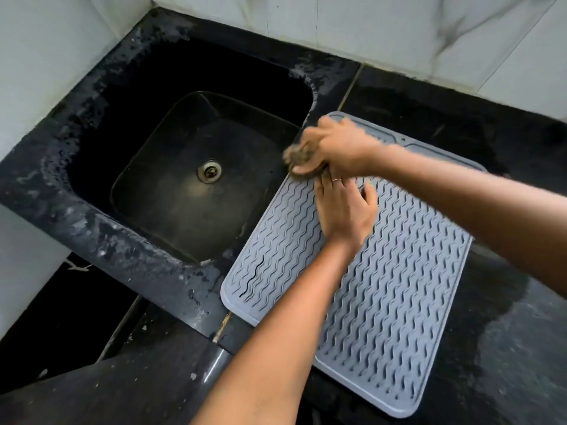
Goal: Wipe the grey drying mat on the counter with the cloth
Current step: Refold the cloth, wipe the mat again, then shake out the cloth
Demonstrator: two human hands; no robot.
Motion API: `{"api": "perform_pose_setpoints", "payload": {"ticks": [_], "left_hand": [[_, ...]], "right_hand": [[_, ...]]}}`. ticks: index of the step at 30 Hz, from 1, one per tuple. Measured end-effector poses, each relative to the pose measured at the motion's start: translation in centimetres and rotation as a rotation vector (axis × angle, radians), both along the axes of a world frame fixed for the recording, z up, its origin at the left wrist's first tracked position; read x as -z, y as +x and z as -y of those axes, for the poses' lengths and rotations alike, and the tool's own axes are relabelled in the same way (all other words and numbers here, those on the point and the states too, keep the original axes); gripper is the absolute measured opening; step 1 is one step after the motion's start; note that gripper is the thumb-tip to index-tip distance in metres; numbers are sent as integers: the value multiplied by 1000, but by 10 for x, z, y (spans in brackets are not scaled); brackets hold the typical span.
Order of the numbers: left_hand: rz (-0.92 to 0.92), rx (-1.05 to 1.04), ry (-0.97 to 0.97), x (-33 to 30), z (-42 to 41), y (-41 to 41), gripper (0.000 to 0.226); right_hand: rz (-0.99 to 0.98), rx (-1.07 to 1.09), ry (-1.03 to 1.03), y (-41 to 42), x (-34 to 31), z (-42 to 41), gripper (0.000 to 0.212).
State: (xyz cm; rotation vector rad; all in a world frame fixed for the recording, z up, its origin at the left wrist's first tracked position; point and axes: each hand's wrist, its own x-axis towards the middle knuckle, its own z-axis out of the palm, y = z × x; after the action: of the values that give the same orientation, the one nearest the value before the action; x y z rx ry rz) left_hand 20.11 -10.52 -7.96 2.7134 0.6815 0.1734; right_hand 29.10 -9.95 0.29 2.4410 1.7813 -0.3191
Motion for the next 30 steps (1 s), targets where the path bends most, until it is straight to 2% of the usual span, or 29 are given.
{"api": "perform_pose_setpoints", "payload": {"ticks": [3,6,8,11,12,13,15,18,19,21,22,24,26,28,30], "left_hand": [[52,11,-17,-4,1,1,69],[48,24,-18,-1,3,3,74],[32,15,-17,1,2,4,74],[40,6,-14,-1,3,4,74],[56,8,-8,-3,3,4,74],[69,9,-12,-3,3,4,74],[74,21,-17,-5,2,3,74],[-3,54,-31,-5,-1,2,77],[-26,85,-24,-7,-3,1,79],[-104,163,-70,-11,-10,2,81],[-140,191,-122,-20,-14,3,80],[-172,148,-351,-42,-22,2,70],[-3,-14,-801,-70,-24,-7,56],[209,-100,-1249,-99,-19,-21,52],[237,-65,-1366,-124,-13,-32,53]], "right_hand": [[204,166,17,59,1,12,21],[313,296,37,79,7,18,21],[321,319,64,78,10,17,23],[267,403,42,69,4,15,38],[230,436,40,64,-2,15,34],[172,475,56,62,-3,15,29],[-44,621,205,57,-12,23,38],[-724,918,580,36,-32,47,44],[-919,963,626,28,-40,57,46],[-1082,969,572,16,-53,72,54],[-1075,947,559,8,-62,81,58],[-1082,919,586,-1,-75,92,60],[-1138,915,629,-10,-84,98,60],[-1179,887,680,-21,-96,103,60],[-1184,862,716,-30,-106,107,59]]}}
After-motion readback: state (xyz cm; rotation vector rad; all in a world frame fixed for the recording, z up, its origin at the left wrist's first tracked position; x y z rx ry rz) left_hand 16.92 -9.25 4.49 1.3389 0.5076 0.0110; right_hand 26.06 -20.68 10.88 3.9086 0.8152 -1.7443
